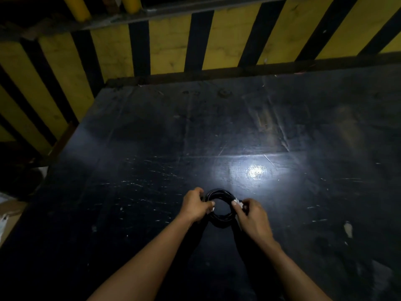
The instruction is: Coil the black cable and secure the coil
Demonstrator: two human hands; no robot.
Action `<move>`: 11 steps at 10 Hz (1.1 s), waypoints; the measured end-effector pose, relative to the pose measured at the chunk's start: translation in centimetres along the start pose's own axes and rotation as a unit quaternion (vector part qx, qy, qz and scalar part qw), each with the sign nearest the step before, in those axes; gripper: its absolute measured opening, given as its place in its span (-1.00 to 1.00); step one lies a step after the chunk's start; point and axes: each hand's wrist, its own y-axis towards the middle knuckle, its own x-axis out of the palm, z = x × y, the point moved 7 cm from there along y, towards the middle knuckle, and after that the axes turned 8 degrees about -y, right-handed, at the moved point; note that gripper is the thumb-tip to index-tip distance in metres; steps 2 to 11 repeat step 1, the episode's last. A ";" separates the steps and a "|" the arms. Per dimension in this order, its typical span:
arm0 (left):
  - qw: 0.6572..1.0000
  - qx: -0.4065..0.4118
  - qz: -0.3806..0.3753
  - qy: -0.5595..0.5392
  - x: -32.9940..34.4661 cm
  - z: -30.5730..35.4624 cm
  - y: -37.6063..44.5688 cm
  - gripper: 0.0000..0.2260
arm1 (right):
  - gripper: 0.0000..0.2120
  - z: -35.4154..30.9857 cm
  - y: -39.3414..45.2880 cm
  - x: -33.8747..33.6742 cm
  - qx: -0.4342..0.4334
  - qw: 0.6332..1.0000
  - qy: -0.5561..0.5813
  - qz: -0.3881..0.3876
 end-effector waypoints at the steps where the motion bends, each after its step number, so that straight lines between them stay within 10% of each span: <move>1: 0.998 0.023 -0.002 0.061 -1.6 0.0 -1.7 -0.44 | -0.58 0.4 -2.2 -1.2 0.006 0.998 0.060 0.001; 11: 0.998 0.023 -0.002 0.061 -1.6 0.0 -1.7 -0.44 | -0.58 0.4 -2.2 -1.2 0.006 0.998 0.060 0.001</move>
